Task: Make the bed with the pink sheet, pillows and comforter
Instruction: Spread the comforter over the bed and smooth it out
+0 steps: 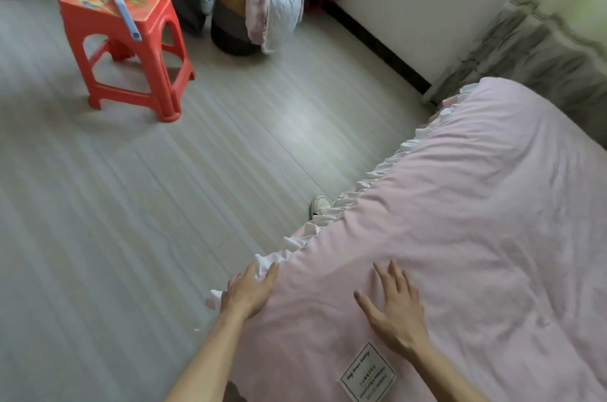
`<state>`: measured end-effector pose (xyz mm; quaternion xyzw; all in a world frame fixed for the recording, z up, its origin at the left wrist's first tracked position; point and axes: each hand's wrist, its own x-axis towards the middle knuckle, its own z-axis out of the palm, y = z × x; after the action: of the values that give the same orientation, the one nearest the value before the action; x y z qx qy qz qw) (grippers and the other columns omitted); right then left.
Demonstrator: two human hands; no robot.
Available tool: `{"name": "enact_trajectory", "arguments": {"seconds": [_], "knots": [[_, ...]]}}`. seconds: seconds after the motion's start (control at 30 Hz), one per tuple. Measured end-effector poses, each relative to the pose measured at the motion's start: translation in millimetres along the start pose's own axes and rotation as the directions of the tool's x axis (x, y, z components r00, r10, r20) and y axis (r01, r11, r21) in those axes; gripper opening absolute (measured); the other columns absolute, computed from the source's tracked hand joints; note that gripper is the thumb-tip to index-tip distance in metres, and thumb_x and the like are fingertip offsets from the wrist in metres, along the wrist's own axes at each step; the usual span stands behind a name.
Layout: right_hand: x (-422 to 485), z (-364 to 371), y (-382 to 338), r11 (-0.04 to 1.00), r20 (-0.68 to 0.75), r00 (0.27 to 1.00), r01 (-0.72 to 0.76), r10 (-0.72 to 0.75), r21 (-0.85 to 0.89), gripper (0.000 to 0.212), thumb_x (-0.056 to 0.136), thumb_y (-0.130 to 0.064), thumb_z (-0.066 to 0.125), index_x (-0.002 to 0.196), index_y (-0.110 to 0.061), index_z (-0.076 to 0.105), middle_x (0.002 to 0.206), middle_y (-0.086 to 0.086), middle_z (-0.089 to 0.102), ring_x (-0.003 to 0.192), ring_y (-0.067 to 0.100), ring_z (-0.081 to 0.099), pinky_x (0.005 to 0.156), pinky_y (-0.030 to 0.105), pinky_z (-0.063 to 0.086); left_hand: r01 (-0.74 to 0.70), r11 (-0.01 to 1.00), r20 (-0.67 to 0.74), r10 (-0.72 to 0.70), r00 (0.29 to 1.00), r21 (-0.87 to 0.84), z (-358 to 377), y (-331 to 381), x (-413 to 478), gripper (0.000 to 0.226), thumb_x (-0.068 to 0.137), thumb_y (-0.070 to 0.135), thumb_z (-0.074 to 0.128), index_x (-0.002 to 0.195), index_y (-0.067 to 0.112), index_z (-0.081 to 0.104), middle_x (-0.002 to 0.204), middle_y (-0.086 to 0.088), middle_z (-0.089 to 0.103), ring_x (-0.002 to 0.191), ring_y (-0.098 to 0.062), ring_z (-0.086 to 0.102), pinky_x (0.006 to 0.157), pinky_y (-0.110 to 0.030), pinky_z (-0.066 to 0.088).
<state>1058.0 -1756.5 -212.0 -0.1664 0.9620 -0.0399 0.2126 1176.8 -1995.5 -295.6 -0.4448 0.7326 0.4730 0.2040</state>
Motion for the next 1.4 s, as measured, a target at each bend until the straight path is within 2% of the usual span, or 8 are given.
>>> {"name": "enact_trajectory", "arguments": {"seconds": [0.13,0.4,0.57,0.67,0.73,0.9,1.13,1.4], "knots": [[7.7,11.1,12.0,0.999,-0.043,0.999,0.006,-0.007,-0.038,0.098,0.067,-0.086,0.013,0.153,-0.038,0.018,0.166,-0.005,-0.001,0.152,0.016,-0.008,0.121,0.036,0.002,-0.055,0.998,0.09,0.058,0.994,-0.029,23.0,9.4,28.9,0.086,0.074,0.087,0.026,0.137,0.032,0.049,0.138,-0.004,0.055,0.13,-0.029,0.047,0.105,-0.041,0.038],[41.6,-6.7,49.6,0.981,-0.18,0.965,-0.182,0.191,0.066,0.091,0.073,-0.084,0.023,0.153,-0.039,0.022,0.166,-0.006,0.003,0.152,0.018,-0.004,0.121,0.039,0.005,-0.214,0.977,-0.036,0.214,0.976,-0.004,37.7,62.4,42.4,0.075,0.077,0.084,0.025,0.124,0.034,0.056,0.123,-0.006,0.063,0.12,-0.035,0.049,0.088,-0.038,0.039],[66.7,-4.5,42.2,0.776,-0.33,0.724,-0.447,0.606,0.444,0.08,0.082,-0.074,0.032,0.153,-0.038,0.024,0.166,0.004,0.007,0.152,0.024,0.005,0.119,0.05,0.009,-0.226,0.912,-0.263,0.324,0.909,0.342,7.9,50.4,32.9,0.047,0.095,0.063,0.022,0.096,0.026,0.052,0.103,-0.007,0.067,0.097,-0.035,0.062,0.072,-0.034,0.039],[52.5,46.8,-0.8,0.974,-0.021,0.977,-0.208,0.21,0.089,0.08,0.08,-0.083,0.023,0.148,-0.056,-0.007,0.157,-0.01,-0.03,0.147,0.018,-0.026,0.113,0.062,-0.008,-0.135,0.898,-0.179,0.227,0.957,0.418,18.1,44.4,43.3,0.046,0.098,0.056,0.018,0.101,0.028,0.054,0.114,-0.007,0.064,0.105,-0.032,0.06,0.081,-0.036,0.04],[39.0,50.4,-10.8,0.992,0.16,0.984,0.056,-0.073,0.112,0.075,0.076,-0.079,0.028,0.147,-0.061,0.011,0.159,-0.017,-0.02,0.144,0.007,-0.024,0.113,0.064,-0.01,-0.035,0.88,-0.161,0.125,0.979,0.473,28.0,47.8,53.2,0.04,0.1,0.044,0.022,0.114,0.026,0.054,0.125,-0.008,0.06,0.115,-0.031,0.055,0.091,-0.039,0.04],[34.3,-7.6,80.1,0.956,-0.36,0.929,0.027,0.085,0.293,0.058,0.083,-0.069,0.039,0.131,-0.042,0.057,0.152,-0.011,0.042,0.144,0.009,0.03,0.116,0.041,0.027,-0.124,0.914,-0.328,0.261,0.908,0.385,56.8,86.4,42.7,0.041,0.094,0.034,0.036,0.128,0.014,0.048,0.129,-0.021,0.052,0.12,-0.039,0.047,0.097,-0.049,0.036],[-31.5,26.8,200.8,0.875,-0.134,0.874,-0.434,0.467,0.213,0.081,0.079,-0.088,0.021,0.147,-0.057,-0.012,0.156,-0.018,-0.034,0.143,0.014,-0.036,0.113,0.061,-0.012,-0.758,0.266,0.215,0.856,0.47,0.595,193.9,175.4,-26.5,0.061,0.086,0.055,0.042,0.142,0.033,0.047,0.152,-0.005,0.039,0.14,-0.03,0.034,0.107,-0.06,0.025],[-251.3,88.7,307.7,0.526,0.223,0.528,-0.847,0.82,0.075,0.125,0.026,-0.1,-0.027,0.137,-0.043,-0.038,0.158,-0.015,-0.029,0.149,0.013,-0.019,0.122,0.052,0.004,-0.417,0.377,0.171,0.539,0.825,0.827,195.1,134.8,-68.0,0.055,0.093,0.064,0.018,0.147,0.057,0.007,0.161,0.016,-0.006,0.148,-0.029,-0.006,0.108,-0.069,0.006]]}}
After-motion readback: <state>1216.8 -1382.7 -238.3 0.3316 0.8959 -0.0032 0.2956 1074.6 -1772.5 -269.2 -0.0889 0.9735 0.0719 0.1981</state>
